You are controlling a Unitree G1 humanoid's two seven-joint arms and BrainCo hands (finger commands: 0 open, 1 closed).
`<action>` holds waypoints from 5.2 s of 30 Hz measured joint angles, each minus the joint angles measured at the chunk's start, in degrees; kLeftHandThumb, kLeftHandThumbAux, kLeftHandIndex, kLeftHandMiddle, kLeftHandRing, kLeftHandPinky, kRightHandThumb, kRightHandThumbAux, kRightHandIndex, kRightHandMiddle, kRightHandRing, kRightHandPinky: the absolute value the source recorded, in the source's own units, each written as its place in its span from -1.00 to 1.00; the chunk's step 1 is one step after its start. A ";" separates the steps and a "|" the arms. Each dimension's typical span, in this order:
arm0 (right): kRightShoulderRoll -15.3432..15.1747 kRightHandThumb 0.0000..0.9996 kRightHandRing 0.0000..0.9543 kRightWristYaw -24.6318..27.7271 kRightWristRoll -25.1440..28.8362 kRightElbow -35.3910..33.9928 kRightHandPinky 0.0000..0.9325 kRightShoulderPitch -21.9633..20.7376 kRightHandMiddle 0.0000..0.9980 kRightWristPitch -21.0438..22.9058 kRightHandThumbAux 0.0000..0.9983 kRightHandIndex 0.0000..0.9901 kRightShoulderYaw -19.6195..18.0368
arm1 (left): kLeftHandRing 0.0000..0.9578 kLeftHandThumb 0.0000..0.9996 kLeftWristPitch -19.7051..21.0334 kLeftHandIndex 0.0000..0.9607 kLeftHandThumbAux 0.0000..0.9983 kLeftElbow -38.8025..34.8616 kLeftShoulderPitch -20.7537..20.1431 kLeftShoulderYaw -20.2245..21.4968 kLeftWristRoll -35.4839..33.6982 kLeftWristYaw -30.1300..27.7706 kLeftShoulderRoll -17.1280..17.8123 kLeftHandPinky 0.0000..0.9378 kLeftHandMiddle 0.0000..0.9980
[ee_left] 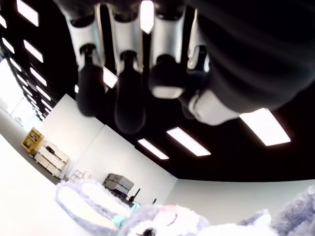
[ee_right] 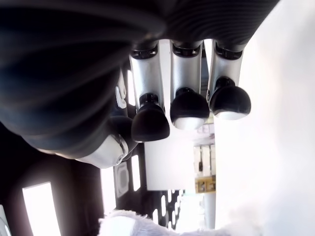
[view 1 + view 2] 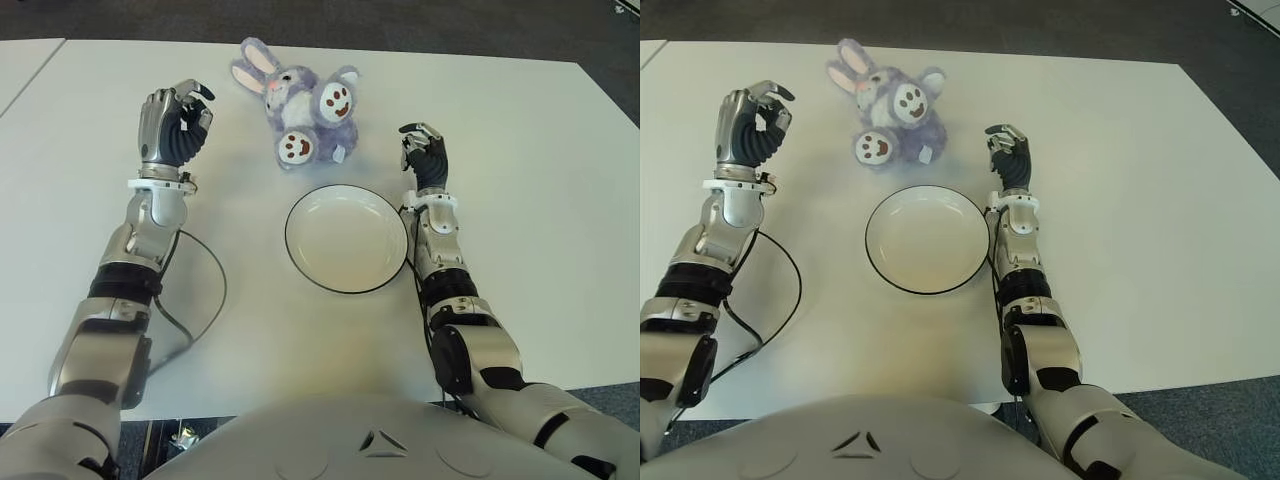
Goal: Put the doll into the plate.
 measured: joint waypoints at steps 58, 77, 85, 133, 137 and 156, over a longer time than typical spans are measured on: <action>-0.60 0.41 0.83 0.21 -1.02 0.84 0.84 -1.20 0.74 4.48 0.44 -0.11 1.51 | -1.00 -0.10 -9.20 -1.00 -0.65 12.95 -25.07 -25.46 24.81 4.59 10.81 -1.00 -1.00; -0.68 0.41 0.82 -0.41 -1.27 -1.64 0.83 -0.33 0.73 7.29 0.44 -0.11 2.51 | -1.00 -0.21 -11.21 -1.00 -0.68 26.63 -39.13 -40.28 37.19 14.71 10.27 -1.00 -1.00; -0.69 0.41 0.82 -0.89 -1.87 -2.61 0.83 0.12 0.73 7.95 0.44 -0.11 2.80 | -1.00 -0.19 -11.29 -1.00 -0.70 30.12 -42.18 -44.42 38.92 14.74 9.59 -1.00 -1.00; -0.85 0.41 0.78 -3.54 -3.58 -8.80 0.80 2.83 0.71 13.57 0.44 -0.11 4.72 | -1.00 0.06 -11.70 -1.00 -0.60 42.39 -45.34 -42.17 24.49 -8.34 -2.63 -0.92 -1.00; -0.83 0.41 0.80 -3.48 -3.56 -9.39 0.84 3.17 0.73 13.82 0.44 -0.11 4.71 | -1.00 0.18 -11.67 -1.00 -0.62 42.87 -46.54 -42.47 24.42 -12.58 -2.86 -0.99 -1.00; -0.79 0.41 0.80 -3.31 -3.81 -11.23 0.84 4.29 0.73 14.44 0.44 -0.11 5.21 | -1.00 0.22 -6.81 -1.00 -0.70 43.37 -49.31 -42.77 21.89 -30.99 -4.28 -1.00 -1.00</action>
